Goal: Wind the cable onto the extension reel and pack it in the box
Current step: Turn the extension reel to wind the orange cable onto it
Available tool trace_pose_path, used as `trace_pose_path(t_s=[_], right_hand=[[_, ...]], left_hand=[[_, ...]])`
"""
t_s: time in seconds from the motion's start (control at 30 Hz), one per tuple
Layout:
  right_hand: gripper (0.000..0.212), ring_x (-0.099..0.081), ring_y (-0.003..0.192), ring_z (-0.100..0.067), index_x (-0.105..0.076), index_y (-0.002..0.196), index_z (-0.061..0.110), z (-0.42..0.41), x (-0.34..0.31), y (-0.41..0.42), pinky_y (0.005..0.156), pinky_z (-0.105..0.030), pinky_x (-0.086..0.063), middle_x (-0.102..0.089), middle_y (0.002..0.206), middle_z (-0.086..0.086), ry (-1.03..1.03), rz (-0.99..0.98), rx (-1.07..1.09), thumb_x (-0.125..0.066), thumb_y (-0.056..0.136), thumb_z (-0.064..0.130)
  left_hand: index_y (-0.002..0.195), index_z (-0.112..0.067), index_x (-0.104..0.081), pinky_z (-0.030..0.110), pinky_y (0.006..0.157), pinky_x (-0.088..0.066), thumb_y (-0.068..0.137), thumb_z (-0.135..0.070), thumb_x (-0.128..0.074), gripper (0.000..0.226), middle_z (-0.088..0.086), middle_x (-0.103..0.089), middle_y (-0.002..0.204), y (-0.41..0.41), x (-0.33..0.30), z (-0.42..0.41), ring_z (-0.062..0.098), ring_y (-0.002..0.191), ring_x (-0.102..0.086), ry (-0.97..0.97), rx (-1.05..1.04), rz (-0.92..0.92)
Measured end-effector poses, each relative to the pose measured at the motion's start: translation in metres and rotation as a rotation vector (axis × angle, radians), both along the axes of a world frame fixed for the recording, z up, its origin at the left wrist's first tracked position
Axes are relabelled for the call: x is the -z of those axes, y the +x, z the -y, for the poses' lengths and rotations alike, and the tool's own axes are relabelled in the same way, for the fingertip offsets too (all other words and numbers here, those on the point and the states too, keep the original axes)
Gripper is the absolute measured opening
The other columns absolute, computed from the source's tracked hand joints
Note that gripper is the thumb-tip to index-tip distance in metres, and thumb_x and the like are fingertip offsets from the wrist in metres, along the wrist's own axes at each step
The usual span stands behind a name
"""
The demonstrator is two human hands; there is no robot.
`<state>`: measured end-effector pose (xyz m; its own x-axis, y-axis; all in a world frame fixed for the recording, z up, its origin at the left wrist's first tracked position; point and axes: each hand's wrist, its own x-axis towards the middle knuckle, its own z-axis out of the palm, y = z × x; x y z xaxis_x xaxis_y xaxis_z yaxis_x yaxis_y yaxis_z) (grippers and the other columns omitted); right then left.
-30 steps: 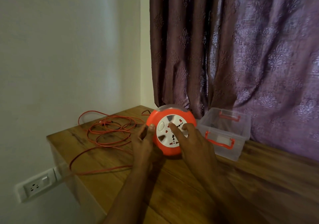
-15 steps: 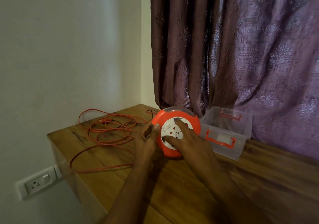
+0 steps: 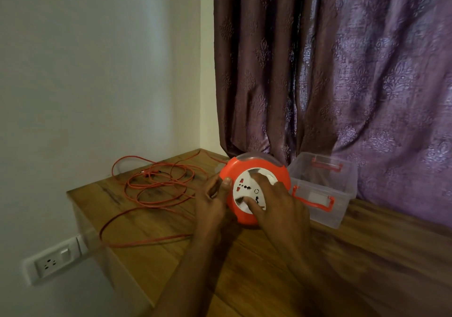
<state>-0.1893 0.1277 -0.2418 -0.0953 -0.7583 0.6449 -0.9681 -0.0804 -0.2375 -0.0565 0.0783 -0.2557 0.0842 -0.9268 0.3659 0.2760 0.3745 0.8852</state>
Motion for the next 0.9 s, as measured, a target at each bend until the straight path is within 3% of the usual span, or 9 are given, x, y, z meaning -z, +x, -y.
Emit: trace_pose_path(t_s=[0.13, 0.2, 0.37, 0.5, 0.6, 0.8, 0.9], right_hand=[[0.054, -0.068, 0.088, -0.023, -0.031, 0.129, 0.038, 0.000, 0.001, 0.004, 0.063, -0.028, -0.047, -0.069, 0.105, 0.000, -0.035, 0.143, -0.001, -0.052, 0.084, 0.061], [0.051, -0.067, 0.091, -0.025, -0.031, 0.130, 0.034, 0.001, -0.001, 0.004, 0.067, -0.033, -0.053, -0.066, 0.112, -0.002, -0.038, 0.144, -0.033, -0.051, 0.088, 0.054], [0.059, -0.049, 0.120, -0.033, -0.025, 0.140, 0.035, 0.005, -0.003, -0.004, 0.079, -0.045, -0.055, -0.032, 0.145, -0.008, 0.052, -0.228, -0.129, -0.056, 0.090, 0.028], [0.058, -0.021, 0.140, -0.033, -0.020, 0.139, 0.045, 0.006, -0.002, -0.007, 0.101, -0.049, -0.043, -0.002, 0.157, -0.001, 0.161, -0.377, -0.224, -0.054, 0.093, 0.037], [0.057, -0.011, 0.143, -0.030, -0.017, 0.141, 0.049, 0.005, -0.005, -0.010, 0.108, -0.048, -0.036, 0.009, 0.158, 0.005, 0.236, -0.373, -0.237, -0.049, 0.095, 0.042], [0.059, -0.019, 0.142, -0.028, -0.015, 0.145, 0.045, 0.000, -0.014, -0.009, 0.110, -0.046, -0.034, 0.000, 0.159, 0.002, 0.293, -0.269, -0.209, -0.043, 0.094, 0.051], [0.056, -0.035, 0.135, -0.032, -0.010, 0.142, 0.054, -0.005, -0.013, -0.010, 0.098, -0.045, -0.046, -0.009, 0.155, -0.005, 0.197, -0.285, -0.152, -0.041, 0.097, 0.043]], left_hand=[[0.114, -0.024, -0.068, 0.033, 0.069, -0.062, 0.092, -0.033, -0.064, 0.024, -0.002, -0.075, 0.104, -0.001, 0.000, 0.002, 0.015, 0.090, -0.074, -0.018, -0.030, 0.047], [0.115, -0.022, -0.068, 0.031, 0.066, -0.062, 0.092, -0.033, -0.063, 0.026, -0.002, -0.075, 0.103, 0.000, 0.001, 0.003, 0.015, 0.090, -0.074, -0.018, -0.046, 0.029], [0.110, -0.026, -0.069, 0.032, 0.061, -0.061, 0.089, -0.040, -0.064, 0.026, -0.005, -0.077, 0.098, 0.004, 0.001, 0.004, 0.014, 0.083, -0.075, 0.017, -0.060, -0.040], [0.115, -0.022, -0.068, 0.029, 0.062, -0.061, 0.086, -0.043, -0.063, 0.036, -0.003, -0.076, 0.104, 0.005, 0.001, 0.004, 0.011, 0.085, -0.074, 0.013, -0.066, -0.025], [0.120, -0.020, -0.066, 0.033, 0.066, -0.062, 0.089, -0.041, -0.062, 0.038, -0.001, -0.074, 0.109, 0.005, 0.002, 0.004, 0.015, 0.087, -0.074, 0.017, -0.064, 0.000], [0.117, -0.024, -0.068, 0.040, 0.069, -0.063, 0.089, -0.041, -0.064, 0.033, -0.003, -0.076, 0.104, 0.003, 0.001, 0.004, 0.018, 0.087, -0.075, 0.012, -0.042, 0.001], [0.102, -0.033, -0.069, 0.034, 0.061, -0.061, 0.084, -0.044, -0.064, 0.022, -0.011, -0.077, 0.092, 0.003, 0.000, 0.002, 0.014, 0.080, -0.076, 0.003, -0.022, -0.025]])
